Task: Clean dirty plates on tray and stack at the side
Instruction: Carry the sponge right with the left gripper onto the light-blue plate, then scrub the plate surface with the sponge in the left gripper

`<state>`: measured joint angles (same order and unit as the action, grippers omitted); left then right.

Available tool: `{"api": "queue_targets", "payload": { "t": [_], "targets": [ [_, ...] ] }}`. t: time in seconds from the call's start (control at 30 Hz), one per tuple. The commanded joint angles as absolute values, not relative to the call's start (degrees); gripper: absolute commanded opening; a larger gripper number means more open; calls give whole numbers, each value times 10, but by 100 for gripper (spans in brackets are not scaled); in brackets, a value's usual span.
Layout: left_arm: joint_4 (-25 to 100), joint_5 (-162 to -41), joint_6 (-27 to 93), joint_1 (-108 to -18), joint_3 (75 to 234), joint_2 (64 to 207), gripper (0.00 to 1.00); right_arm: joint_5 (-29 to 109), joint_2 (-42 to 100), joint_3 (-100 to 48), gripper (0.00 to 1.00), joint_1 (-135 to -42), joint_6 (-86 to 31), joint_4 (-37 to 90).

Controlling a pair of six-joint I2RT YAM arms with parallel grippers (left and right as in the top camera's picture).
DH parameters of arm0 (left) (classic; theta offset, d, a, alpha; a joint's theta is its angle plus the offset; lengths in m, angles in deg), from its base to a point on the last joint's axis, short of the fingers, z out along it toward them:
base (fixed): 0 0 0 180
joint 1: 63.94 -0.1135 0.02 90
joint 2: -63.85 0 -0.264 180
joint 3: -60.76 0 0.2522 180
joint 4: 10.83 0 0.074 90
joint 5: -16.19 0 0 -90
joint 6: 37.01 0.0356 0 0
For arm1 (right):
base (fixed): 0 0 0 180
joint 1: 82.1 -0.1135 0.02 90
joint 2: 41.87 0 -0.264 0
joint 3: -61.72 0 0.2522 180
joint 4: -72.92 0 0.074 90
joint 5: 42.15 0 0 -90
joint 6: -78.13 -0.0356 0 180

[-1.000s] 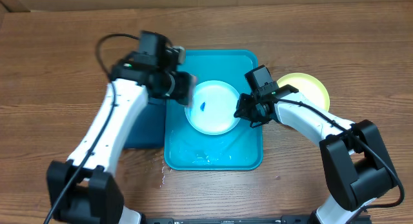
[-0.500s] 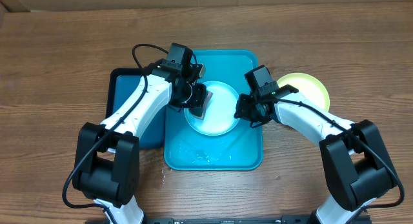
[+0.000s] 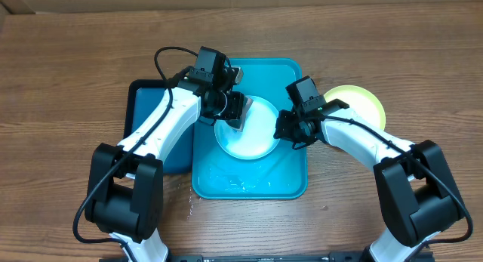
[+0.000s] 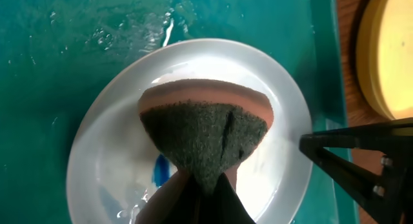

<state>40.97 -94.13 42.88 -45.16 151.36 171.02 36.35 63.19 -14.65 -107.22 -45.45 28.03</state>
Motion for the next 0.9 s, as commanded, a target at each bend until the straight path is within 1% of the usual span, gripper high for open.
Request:
{"api": "queue_targets", "payload": {
  "t": [0.0, 0.73, 0.8, 0.87],
  "targets": [
    [396, -979, 435, -443, 1516, 1714, 4, 360, 621, -154, 4, -1072, -448, 283],
    [392, -976, 397, -440, 1515, 1715, 4, 360, 621, -154, 4, -1072, -449, 283],
    [386, -976, 397, -440, 1515, 1715, 4, 360, 621, -154, 17, -1072, -449, 283],
    [384, -974, 396, -440, 1515, 1715, 4, 359, 621, -154, 24, -1072, -449, 282]
  ]
}}
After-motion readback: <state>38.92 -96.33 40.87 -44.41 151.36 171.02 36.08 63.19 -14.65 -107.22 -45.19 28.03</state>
